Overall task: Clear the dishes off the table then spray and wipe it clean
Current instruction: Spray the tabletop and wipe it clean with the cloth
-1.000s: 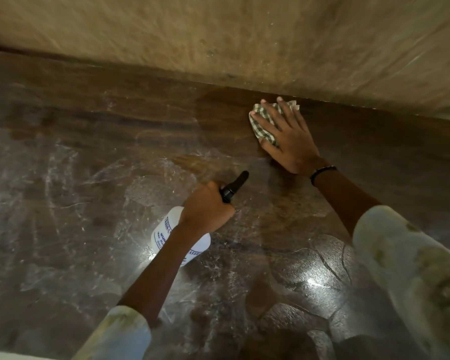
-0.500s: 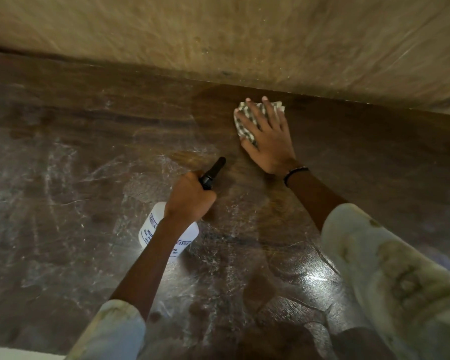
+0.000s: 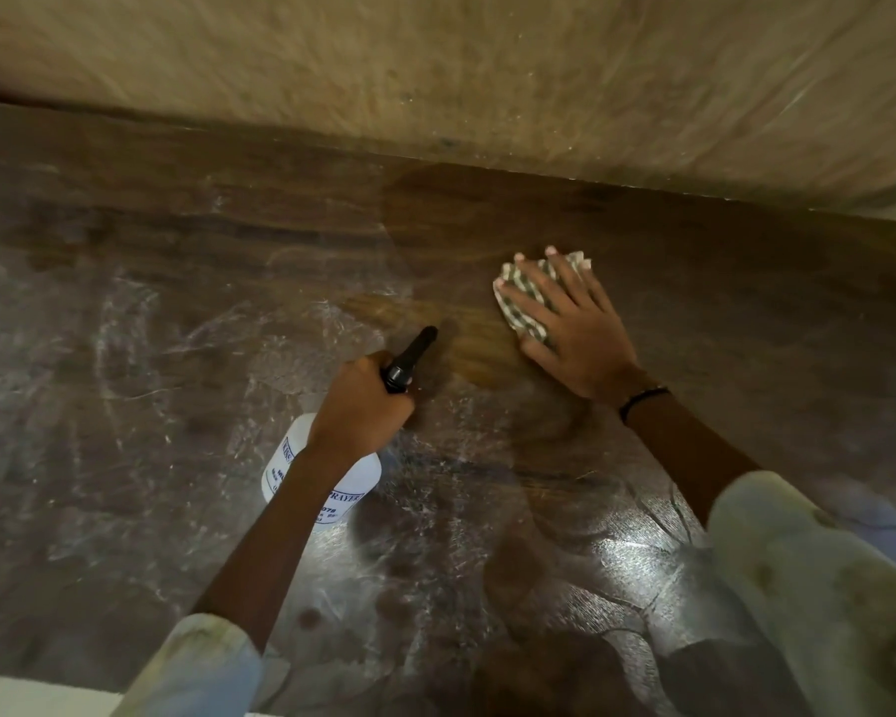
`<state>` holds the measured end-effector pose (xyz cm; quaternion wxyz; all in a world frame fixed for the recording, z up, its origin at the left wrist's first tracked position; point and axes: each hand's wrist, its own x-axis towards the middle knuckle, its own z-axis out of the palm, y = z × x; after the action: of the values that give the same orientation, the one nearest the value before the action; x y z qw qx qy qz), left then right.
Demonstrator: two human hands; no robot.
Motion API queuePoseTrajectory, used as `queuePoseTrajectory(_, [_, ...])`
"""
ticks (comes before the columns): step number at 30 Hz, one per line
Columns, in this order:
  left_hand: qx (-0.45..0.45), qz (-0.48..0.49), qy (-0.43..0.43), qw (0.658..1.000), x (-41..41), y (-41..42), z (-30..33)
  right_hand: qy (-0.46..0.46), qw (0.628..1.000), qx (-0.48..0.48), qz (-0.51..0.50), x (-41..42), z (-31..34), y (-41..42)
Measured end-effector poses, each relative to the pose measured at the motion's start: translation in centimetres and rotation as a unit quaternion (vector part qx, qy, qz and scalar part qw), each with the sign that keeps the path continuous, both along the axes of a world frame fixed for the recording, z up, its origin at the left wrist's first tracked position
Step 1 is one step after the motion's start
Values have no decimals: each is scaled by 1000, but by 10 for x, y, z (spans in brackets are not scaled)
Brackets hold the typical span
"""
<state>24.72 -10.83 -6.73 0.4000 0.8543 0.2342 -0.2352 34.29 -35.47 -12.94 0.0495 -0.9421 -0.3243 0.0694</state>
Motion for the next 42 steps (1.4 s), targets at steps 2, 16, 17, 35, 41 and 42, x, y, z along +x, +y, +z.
queuePoseTrajectory(2, [-6, 5, -3, 1000, -4, 1, -1, -3, 998, 25, -55, 5, 0, 28])
queuePoseTrajectory(16, [-23, 9, -9, 1000, -22, -7, 6, 2, 1000, -16, 13, -43, 1, -6])
queuePoseTrajectory(17, [-23, 8, -12, 1000, -24, -7, 5, 1, 1000, -10, -23, -37, 1, 0])
queuePoseTrajectory(35, [-6, -39, 31, 999, -100, -35, 8, 2, 999, 23, -33, -92, -1, 3])
queuePoseTrajectory(41, [23, -45, 47, 998, -122, -54, 10, 24, 999, 20, -21, -91, -3, 0])
queuePoseTrajectory(42, [30, -45, 46, 997, -124, -56, 11, 26, 999, 19, -18, -91, -3, -1])
